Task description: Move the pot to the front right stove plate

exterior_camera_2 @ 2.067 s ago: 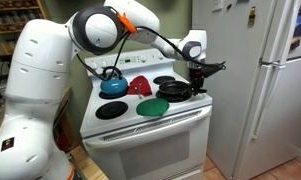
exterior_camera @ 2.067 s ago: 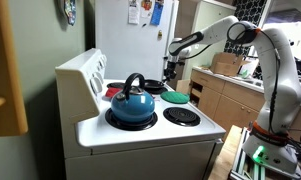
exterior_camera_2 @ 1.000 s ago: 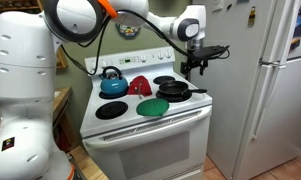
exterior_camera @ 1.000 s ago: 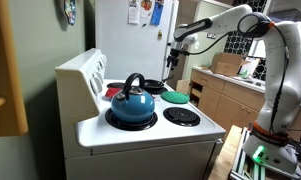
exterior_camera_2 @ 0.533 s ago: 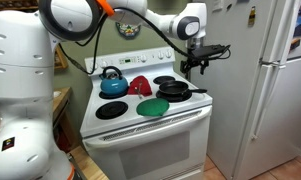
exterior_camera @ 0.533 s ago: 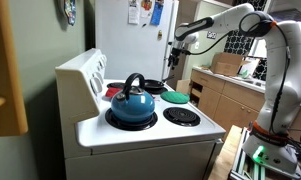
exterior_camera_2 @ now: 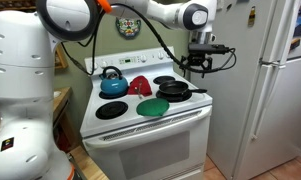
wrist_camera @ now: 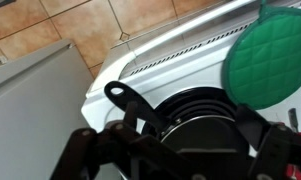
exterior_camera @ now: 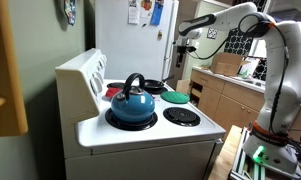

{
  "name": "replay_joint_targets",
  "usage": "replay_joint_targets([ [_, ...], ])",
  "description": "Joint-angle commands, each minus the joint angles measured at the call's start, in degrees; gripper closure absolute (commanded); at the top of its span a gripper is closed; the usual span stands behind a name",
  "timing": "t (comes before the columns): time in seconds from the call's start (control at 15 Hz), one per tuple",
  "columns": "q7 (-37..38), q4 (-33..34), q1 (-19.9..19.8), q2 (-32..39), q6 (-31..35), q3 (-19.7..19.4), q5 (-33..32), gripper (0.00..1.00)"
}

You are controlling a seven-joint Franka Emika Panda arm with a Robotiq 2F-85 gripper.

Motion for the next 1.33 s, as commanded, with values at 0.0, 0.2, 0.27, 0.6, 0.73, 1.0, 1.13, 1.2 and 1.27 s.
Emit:
replay_joint_targets([
  [0.0,4.23,0.31,-1.07,1.33,-8.85,-0.31,1.83,0.00],
  [0.2,3.89,0.20,-1.04,1.35,-9.10,-0.03,0.85,0.00],
  [0.27,4.17,0.29,-1.23,1.74,-9.66,-0.04,0.95,0.00],
  [0.6,3.96,-0.49,-1.73,2.02,-11.19,0.11,1.96,0.00],
  [0.73,3.40,-2.37,-2.45,1.09,-14.74,0.13,3.64,0.00],
  [1.0,3.55,-4.05,-4.48,-0.28,-25.75,-1.26,5.03,0.00],
  [1.13,2.95,-5.11,-5.38,-0.27,-28.13,-1.86,5.43,0.00],
  [1.2,2.75,-6.39,-5.72,-0.26,-28.05,-2.07,6.05,0.00],
  [1.27,2.72,-7.93,-5.84,-0.50,-27.51,-2.32,6.25,0.00],
])
